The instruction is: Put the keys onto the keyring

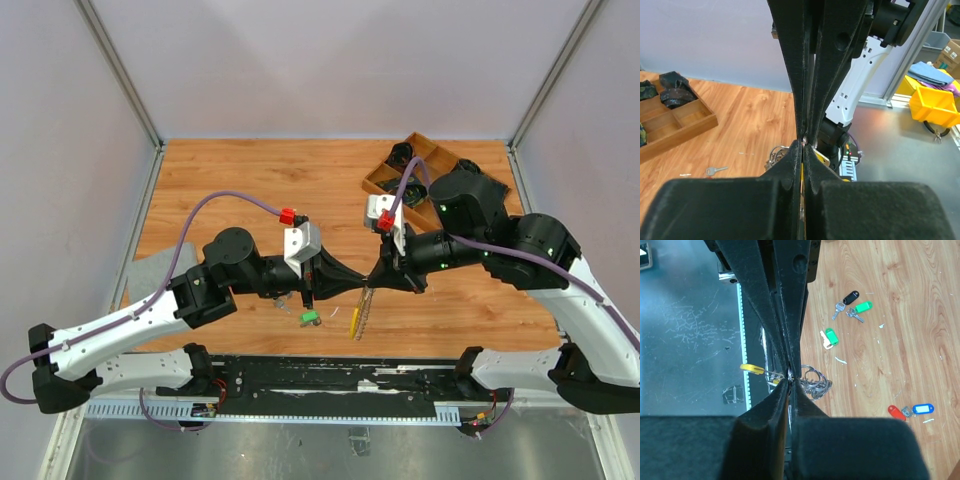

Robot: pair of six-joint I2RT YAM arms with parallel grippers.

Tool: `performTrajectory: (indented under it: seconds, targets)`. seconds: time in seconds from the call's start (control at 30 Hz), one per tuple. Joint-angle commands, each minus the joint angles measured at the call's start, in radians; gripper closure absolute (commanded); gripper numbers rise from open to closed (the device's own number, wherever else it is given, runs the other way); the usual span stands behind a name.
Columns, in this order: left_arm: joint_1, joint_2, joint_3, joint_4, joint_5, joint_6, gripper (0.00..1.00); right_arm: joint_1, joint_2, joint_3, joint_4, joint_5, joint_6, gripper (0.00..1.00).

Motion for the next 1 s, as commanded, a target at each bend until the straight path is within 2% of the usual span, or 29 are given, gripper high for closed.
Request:
performTrajectory:
  seconds: [0.0, 0.07, 0.23, 0.37, 0.53, 0.77, 0.97]
  targets:
    - [-0.007, -0.015, 0.02, 0.024, -0.013, 0.003, 1.0, 0.011, -0.035, -0.022, 0.081, 0.039, 0.029, 0.9]
    - [-0.006, -0.03, 0.012, 0.03, -0.037, -0.004, 0.99, 0.011, -0.064, -0.048, 0.115, 0.075, 0.047, 0.79]
    - [-0.007, -0.074, -0.013, 0.059, -0.099, -0.017, 0.99, 0.011, -0.174, -0.156, 0.258, 0.173, 0.135, 0.67]
    - [-0.007, -0.097, -0.031, 0.095, -0.126, -0.028, 1.0, 0.011, -0.286, -0.305, 0.462, 0.245, 0.248, 0.64]
    - [-0.008, -0.114, -0.048, 0.128, -0.152, -0.039, 0.99, 0.011, -0.366, -0.431, 0.601, 0.26, 0.319, 0.63]
    - [-0.007, -0.126, -0.058, 0.103, -0.22, -0.059, 0.99, 0.011, -0.375, -0.47, 0.545, 0.325, 0.268, 0.6]
    - [-0.008, -0.144, -0.07, 0.023, -0.337, -0.074, 1.0, 0.011, -0.42, -0.514, 0.537, 0.436, 0.242, 0.47]
